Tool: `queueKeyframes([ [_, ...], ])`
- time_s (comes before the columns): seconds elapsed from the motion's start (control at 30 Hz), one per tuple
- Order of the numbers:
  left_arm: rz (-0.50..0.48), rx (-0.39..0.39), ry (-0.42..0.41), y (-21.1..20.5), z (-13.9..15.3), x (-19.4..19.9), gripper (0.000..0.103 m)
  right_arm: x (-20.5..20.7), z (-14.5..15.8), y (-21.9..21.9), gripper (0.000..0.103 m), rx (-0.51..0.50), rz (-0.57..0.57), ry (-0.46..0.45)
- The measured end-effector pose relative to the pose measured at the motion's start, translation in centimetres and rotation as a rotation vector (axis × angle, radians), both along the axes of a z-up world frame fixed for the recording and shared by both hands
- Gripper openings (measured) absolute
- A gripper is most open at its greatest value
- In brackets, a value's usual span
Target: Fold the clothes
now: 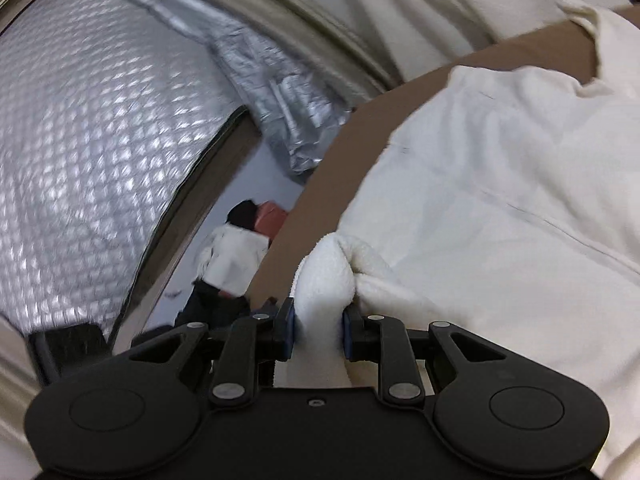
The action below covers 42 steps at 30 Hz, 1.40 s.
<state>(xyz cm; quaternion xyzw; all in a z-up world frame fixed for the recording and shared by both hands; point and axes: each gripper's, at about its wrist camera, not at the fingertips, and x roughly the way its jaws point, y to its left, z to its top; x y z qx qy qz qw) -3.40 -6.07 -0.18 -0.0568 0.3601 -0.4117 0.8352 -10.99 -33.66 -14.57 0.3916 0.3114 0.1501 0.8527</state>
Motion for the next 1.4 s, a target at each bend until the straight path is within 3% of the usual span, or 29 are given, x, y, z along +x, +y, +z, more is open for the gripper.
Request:
queueKeyframes([
  [0.1,-0.028,0.035,0.009,-1.4,-0.7,-0.8,0.057,-0.1,-0.4,0.0,0.027,0.022,-0.006,0.017],
  [0.17,-0.032,0.053,0.010,-2.1,-1.1,-1.2,0.059,-0.2,-0.2,0.3,0.027,-0.016,-0.010,0.029],
  [0.33,-0.016,0.059,0.048,-2.6,-2.3,-1.1,0.080,-1.2,-0.2,0.4,0.027,-0.062,-0.044,0.038],
  [0.67,-0.027,0.070,0.109,-2.7,-4.4,-1.3,0.087,-1.5,0.3,2.5,0.027,-0.219,-0.096,0.084],
  [0.83,-0.021,0.040,0.164,-2.8,-5.0,-1.1,0.095,-1.6,0.5,2.0,0.027,-0.177,-0.108,0.092],
  [0.97,-0.015,-0.016,0.157,-2.9,-5.1,-0.8,0.094,-1.4,0.4,0.7,0.027,-0.026,-0.095,0.091],
  [1.0,-0.023,-0.028,0.139,-3.0,-5.0,-0.8,0.075,-1.4,0.4,0.5,0.027,0.002,-0.090,0.087],
  [1.03,-0.038,-0.035,0.114,-3.0,-4.8,-0.9,0.028,-1.4,0.4,0.3,0.027,0.019,-0.080,0.083],
  [1.07,-0.045,-0.032,0.094,-3.0,-4.5,-0.9,0.002,-1.4,0.5,0.2,0.027,0.035,-0.070,0.078],
  [1.13,-0.035,-0.005,0.041,-2.8,-3.4,-1.0,0.004,-1.5,0.6,0.2,0.027,0.047,-0.041,0.063],
  [1.23,0.041,0.047,-0.107,-1.3,-1.1,-1.0,0.004,-2.8,1.1,-0.4,0.034,0.034,-0.010,-0.027],
  [1.33,0.180,0.127,-0.247,1.5,1.1,0.4,0.004,-5.3,1.7,-1.2,0.038,-0.103,-0.036,-0.101],
  [1.4,0.259,0.176,-0.300,3.4,2.0,1.6,0.004,-7.1,1.3,-1.7,0.047,-0.250,-0.057,-0.106],
])
